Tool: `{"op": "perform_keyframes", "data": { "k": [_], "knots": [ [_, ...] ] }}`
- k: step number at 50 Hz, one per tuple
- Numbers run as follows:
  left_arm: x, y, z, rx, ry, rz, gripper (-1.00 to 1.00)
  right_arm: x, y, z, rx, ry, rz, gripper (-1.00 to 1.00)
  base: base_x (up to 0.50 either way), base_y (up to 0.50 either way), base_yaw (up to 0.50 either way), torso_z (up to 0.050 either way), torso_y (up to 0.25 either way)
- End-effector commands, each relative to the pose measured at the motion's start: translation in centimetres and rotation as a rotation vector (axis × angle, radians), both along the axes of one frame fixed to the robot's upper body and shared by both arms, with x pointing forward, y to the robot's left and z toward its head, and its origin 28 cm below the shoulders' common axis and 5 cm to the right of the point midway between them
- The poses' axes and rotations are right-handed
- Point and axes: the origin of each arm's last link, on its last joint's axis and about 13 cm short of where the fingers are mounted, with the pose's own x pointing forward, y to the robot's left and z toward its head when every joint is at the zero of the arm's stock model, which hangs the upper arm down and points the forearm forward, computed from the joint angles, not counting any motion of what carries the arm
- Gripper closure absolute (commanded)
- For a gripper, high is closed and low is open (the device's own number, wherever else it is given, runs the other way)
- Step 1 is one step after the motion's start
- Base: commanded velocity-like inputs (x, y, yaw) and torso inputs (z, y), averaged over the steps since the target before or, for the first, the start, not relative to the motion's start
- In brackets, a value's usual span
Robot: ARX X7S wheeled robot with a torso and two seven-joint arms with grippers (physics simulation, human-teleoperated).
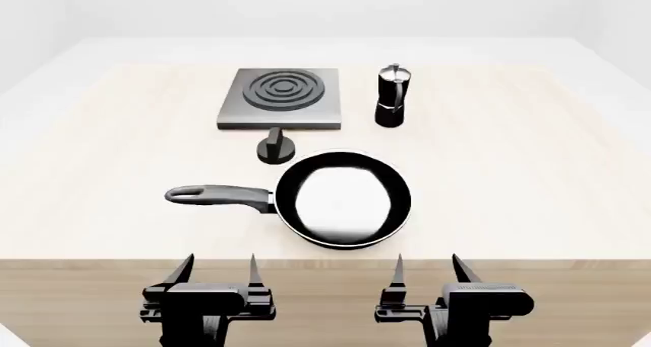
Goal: Turn on the stove and put the frying pan on it.
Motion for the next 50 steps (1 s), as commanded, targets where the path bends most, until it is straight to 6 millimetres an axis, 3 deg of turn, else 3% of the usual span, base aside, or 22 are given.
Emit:
{"op": "perform_keyframes", "data": {
  "k": [1,15,18,19,21,22,23,24,27,29,34,38,39,44,50],
  "knots": [
    [0.1,0.0,-0.1,0.001,0.013,0.018,-1.0,-0.1,-0.1,0.2,-0.025,-0.011,-0.016,-1.0,0.0,0.0,0.0,0.0,0.0],
    [-0.2,-0.1,-0.3,0.025,0.025,0.003,-1.0,-0.1,0.2,-0.1,-0.064,0.018,0.009,-1.0,0.0,0.0,0.0,0.0,0.0],
    [-0.4,-0.2,0.1,-0.001,0.037,0.001,-1.0,-0.2,0.2,0.7,-0.074,0.013,0.011,-1.0,0.0,0.0,0.0,0.0,0.0],
    [-0.4,-0.3,1.0,0.011,0.039,0.004,-1.0,-0.3,0.2,1.4,-0.059,0.007,0.025,-1.0,0.0,0.0,0.0,0.0,0.0],
    [-0.2,-0.6,5.8,0.037,-0.005,-0.02,-1.0,-0.3,-0.2,5.1,-0.025,-0.034,0.039,-1.0,0.0,0.0,0.0,0.0,0.0],
    [0.8,-0.5,10.0,0.046,-0.109,-0.034,-1.0,-0.1,-0.6,8.1,-0.037,-0.078,0.024,-1.0,0.0,0.0,0.0,0.0,0.0],
    [0.8,-0.5,12.4,0.057,-0.135,-0.035,-1.0,-0.1,-0.7,9.7,-0.025,-0.072,0.035,-1.0,0.0,0.0,0.0,0.0,0.0],
    [1.3,-0.3,16.6,0.031,-0.246,-0.04,-1.0,0.2,-1.0,13.8,-0.016,-0.181,0.047,-1.0,0.0,0.0,0.0,0.0,0.0],
    [2.2,0.1,19.5,0.068,-0.122,-0.026,-1.0,0.4,-1.0,17.1,-0.066,-0.146,0.055,-1.0,0.0,0.0,0.0,0.0,0.0],
    [2.6,0.2,20.7,0.078,-0.142,-0.03,-1.0,0.9,-1.1,18.7,-0.087,-0.167,0.044,-1.0,0.0,0.0,0.0,0.0,0.0],
    [3.3,0.3,19.4,0.042,-0.105,-0.039,-1.0,2.0,-1.8,17.8,-0.093,-0.147,-0.032,-1.0,0.0,0.0,0.0,0.0,0.0],
    [3.6,0.6,20.7,0.027,-0.134,-0.054,-1.0,2.4,-5.4,18.2,-0.048,-0.165,-0.383,-1.0,0.0,0.0,0.0,0.0,0.0],
    [3.7,0.8,21.5,0.023,-0.139,-0.054,-1.0,1.9,-7.4,18.2,-0.019,-0.174,-0.523,-1.0,0.0,0.0,0.0,0.0,0.0],
    [4.2,1.3,22.5,0.024,-0.16,-0.041,-1.0,-0.3,-11.7,17.4,-0.016,-0.158,-0.793,-1.0,0.0,0.0,0.0,0.0,0.0],
    [4.5,1.6,22.2,0.02,-0.16,-0.026,-1.0,-2.9,-13.8,17.4,-0.062,-0.186,-0.925,-1.0,0.01,0.0,0.0,0.0,0.0]
  ]
}}
